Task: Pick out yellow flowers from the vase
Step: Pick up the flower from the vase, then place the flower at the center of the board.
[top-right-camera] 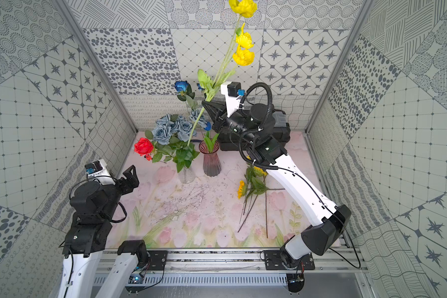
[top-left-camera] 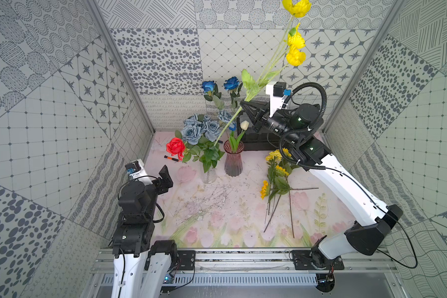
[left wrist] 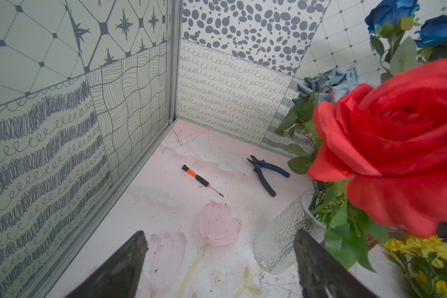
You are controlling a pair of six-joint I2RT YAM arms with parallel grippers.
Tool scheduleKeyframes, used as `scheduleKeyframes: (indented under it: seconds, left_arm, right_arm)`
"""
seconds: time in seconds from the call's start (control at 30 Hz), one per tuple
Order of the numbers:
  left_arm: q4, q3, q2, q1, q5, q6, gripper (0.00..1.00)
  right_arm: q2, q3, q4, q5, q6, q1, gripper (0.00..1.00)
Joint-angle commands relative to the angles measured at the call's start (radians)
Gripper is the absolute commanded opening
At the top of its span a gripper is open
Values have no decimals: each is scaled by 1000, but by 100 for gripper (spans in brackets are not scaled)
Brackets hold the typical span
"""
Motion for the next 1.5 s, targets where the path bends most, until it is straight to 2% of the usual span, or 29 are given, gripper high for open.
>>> scheduleKeyframes:
  seconds: [0.0,0.13,0.3,0.43,0.53,0.77,0.97,1.1,1.23,1.33,1.47]
  left_arm:
    - [73,0,1,-1,15,8,89]
    - [72,-1,0,-1,16,7,89]
    - [70,1,-3,0,17,7,89]
    - [66,3,-4,0,13,7,89]
    - [64,4,-4,0,23,-3,89]
    - [50,31,1,-4,38,-10,89]
    - [55,107,20,-4,111,-26,90]
    - [59,158,34,-4,186,-35,90]
    - [74,173,41,-5,268,-43,90]
    - [79,168,45,-5,281,-50,90]
    - [87,156,48,-5,280,-58,90]
  right_arm:
    - [-44,-42,134,-13,150,-61,0]
    - [-73,-54,176,-50,264,-122,0]
    - [-148,-95,133,-13,294,-145,0]
    - [-244,-208,88,5,396,-195,0]
    - [-311,-292,31,-33,487,-248,0]
    - [-473,-462,-185,-1,521,-284,0]
    - [-559,-668,-192,-29,620,-369,0]
    - [-581,-811,-138,-55,706,-432,0]
    - [-583,-884,-173,-34,727,-477,0]
    - [-572,-954,-173,-35,782,-524,0]
    - [-478,-986,-183,-100,777,-566,0]
